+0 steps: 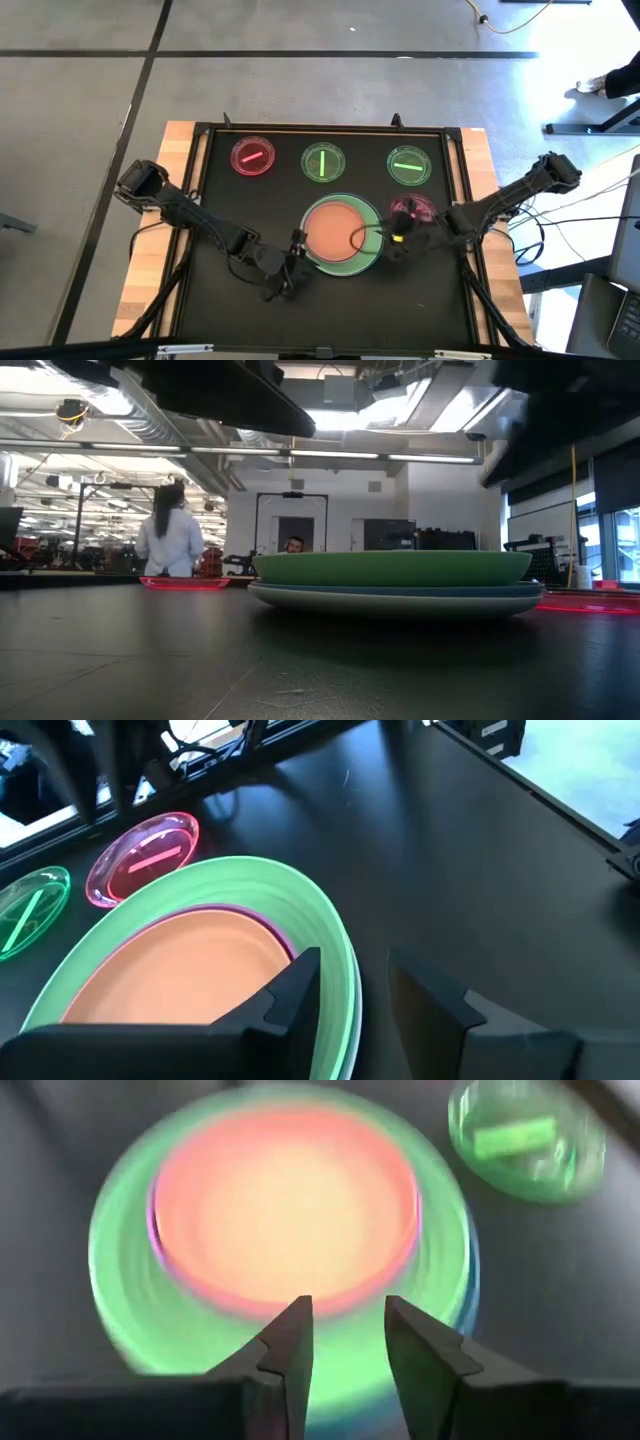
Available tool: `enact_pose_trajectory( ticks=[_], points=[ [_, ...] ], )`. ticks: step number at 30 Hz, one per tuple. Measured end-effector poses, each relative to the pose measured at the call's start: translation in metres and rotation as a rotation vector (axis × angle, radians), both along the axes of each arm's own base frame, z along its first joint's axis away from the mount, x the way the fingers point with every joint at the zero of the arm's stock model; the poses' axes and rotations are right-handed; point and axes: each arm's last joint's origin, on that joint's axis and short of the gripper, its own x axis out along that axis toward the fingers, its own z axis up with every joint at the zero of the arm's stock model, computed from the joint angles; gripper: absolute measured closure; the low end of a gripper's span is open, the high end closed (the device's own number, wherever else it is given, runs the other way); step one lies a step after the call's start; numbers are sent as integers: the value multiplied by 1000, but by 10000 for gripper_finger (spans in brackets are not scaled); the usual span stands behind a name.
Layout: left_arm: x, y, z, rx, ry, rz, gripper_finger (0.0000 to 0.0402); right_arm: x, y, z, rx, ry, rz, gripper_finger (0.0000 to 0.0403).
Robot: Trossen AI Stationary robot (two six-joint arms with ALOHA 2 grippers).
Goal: Stack plastic plates
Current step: Stack the transparent pink plate on the orange plate
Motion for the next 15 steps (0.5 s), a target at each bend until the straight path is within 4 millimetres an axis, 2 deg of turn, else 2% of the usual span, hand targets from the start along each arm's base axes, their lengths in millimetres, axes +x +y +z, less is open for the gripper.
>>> enact_pose_trajectory(
  ticks=[7, 15],
  points=[
    [3, 2, 4, -45, -47, 67, 289, -24, 13, -17, 69, 167, -130, 288],
    [3, 4, 3, -49, -40, 74, 289, -19, 16, -31, 69, 224, -178, 285]
  ],
)
